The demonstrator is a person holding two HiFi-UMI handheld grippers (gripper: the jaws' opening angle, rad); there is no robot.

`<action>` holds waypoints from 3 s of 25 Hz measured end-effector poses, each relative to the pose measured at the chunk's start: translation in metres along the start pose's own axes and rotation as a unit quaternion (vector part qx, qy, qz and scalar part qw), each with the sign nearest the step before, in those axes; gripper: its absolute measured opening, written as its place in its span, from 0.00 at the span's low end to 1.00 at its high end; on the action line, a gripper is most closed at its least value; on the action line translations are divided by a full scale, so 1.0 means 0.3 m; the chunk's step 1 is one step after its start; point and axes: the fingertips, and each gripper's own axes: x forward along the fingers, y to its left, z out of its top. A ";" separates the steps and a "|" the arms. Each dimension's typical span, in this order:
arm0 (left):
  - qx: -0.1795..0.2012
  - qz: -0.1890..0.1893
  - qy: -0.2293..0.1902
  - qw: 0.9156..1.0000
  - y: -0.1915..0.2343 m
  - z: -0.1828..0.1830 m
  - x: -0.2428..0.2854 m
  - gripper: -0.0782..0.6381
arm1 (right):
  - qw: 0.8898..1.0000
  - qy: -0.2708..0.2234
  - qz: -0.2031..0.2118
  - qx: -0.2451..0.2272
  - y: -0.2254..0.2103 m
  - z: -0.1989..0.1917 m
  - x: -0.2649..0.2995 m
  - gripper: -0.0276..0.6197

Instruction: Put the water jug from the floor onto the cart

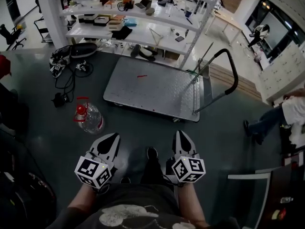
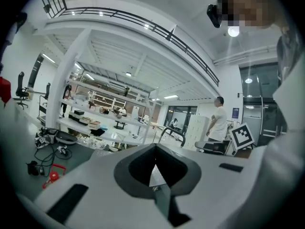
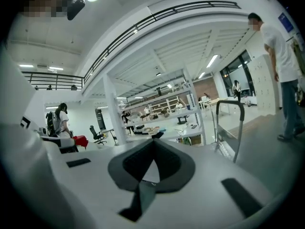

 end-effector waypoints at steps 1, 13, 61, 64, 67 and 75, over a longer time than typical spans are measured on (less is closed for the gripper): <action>0.000 0.012 0.000 1.000 0.018 0.012 0.034 0.12 | 1.000 0.001 0.007 0.001 -0.017 0.013 0.053 0.03; -0.001 0.090 -0.018 0.996 0.044 0.210 0.539 0.12 | 0.996 0.000 0.086 -0.010 -0.329 0.325 0.586 0.03; -0.188 0.482 -0.074 0.852 1.468 0.121 0.030 0.12 | 0.841 0.207 0.480 -0.140 1.212 -0.236 1.731 0.03; -0.196 0.515 -0.085 0.830 1.502 0.112 -0.013 0.12 | 0.818 0.225 0.508 -0.148 1.293 -0.292 1.758 0.03; -0.209 0.542 -0.092 0.809 1.536 0.074 -0.057 0.12 | 0.791 0.257 0.523 -0.187 1.342 -0.389 1.780 0.03; -0.247 0.585 -0.079 0.769 1.620 -0.161 -0.143 0.12 | 0.744 0.315 0.528 -0.262 1.383 -0.751 1.823 0.03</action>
